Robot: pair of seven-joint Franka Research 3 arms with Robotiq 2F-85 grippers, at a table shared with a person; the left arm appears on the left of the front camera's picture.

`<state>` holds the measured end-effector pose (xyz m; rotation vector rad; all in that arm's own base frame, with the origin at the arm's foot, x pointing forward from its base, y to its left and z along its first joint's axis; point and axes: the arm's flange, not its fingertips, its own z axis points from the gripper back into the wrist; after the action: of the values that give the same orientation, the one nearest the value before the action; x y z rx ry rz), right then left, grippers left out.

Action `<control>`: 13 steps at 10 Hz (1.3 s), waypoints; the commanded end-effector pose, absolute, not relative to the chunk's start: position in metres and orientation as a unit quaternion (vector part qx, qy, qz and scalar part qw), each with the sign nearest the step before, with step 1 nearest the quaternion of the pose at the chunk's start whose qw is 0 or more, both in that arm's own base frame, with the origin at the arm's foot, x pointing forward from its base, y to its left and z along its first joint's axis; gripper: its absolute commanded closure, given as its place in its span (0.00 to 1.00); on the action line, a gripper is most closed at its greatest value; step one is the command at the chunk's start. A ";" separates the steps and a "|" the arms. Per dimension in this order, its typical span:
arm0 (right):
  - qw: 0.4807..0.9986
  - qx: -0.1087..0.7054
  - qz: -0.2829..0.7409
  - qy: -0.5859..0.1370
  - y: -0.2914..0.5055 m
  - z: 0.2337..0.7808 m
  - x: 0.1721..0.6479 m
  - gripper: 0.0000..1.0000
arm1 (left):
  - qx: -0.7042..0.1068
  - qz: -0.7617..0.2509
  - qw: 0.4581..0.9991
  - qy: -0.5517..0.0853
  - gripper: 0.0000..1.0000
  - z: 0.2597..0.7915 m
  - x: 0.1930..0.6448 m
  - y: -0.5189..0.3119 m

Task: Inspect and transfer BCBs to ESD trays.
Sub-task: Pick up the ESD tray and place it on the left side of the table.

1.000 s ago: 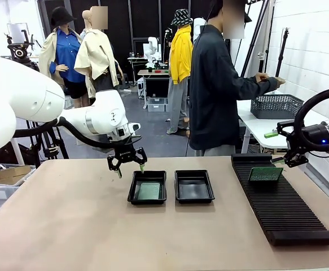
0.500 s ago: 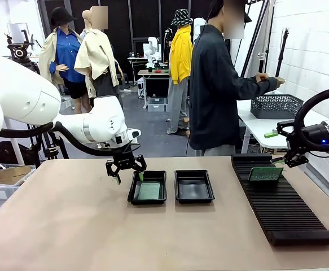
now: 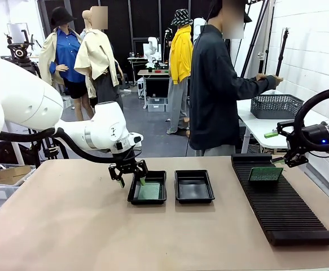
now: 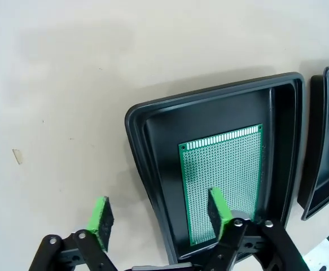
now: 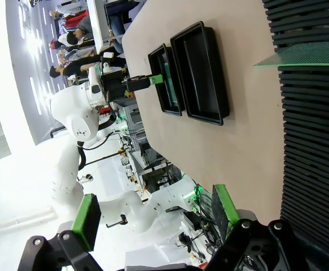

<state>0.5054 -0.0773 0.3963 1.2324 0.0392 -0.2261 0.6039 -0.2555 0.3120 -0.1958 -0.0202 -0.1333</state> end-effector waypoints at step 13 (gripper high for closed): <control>0.816 0.568 -0.105 0.017 -0.074 0.396 0.503 0.00 | -0.098 -0.056 0.994 -0.009 1.00 0.313 0.605 -0.253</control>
<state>0.5054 -0.0773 0.3963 1.2324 0.0392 -0.2261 0.6046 -0.2541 0.3138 -0.1965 -0.0182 -0.1026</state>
